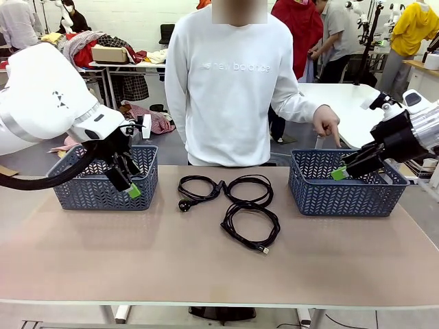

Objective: Organize the cables according to human instructions.
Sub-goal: Pick up a bundle of cables and place it in the basket indicated by the human.

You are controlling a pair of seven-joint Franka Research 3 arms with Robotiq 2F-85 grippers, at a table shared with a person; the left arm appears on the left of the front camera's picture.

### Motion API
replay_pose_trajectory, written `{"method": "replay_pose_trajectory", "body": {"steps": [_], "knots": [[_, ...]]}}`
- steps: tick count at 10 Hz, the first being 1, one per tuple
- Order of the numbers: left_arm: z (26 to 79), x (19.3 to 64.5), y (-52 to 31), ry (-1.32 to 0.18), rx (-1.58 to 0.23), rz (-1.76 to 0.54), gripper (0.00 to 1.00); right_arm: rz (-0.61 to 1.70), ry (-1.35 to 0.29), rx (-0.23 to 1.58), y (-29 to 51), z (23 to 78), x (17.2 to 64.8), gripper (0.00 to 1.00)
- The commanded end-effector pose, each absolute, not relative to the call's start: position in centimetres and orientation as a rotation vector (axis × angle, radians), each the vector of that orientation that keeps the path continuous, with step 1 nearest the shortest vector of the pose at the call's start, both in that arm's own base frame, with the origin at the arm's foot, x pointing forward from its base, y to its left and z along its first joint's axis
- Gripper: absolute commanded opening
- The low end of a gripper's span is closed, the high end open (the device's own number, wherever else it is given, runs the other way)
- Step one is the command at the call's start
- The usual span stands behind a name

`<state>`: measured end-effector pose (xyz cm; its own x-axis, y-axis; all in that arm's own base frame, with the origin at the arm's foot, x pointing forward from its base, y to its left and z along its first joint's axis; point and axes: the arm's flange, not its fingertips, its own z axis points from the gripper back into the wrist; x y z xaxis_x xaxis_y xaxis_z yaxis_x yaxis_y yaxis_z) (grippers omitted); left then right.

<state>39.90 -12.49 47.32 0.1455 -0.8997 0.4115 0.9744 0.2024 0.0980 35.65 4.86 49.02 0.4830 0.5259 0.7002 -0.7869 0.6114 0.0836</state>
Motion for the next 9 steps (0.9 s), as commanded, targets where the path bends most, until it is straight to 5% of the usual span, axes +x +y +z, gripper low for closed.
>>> {"method": "replay_pose_trajectory", "body": {"steps": [1,9], "knots": [[47.4,40.2,-12.5,-0.428,-0.205,-1.361,1.0,0.847,-0.701,0.442,4.7,48.9,35.9,1.0],[47.4,40.2,-12.5,-0.428,-0.205,-1.361,1.0,0.883,-0.443,0.311,15.9,46.7,34.7,1.0]]}}
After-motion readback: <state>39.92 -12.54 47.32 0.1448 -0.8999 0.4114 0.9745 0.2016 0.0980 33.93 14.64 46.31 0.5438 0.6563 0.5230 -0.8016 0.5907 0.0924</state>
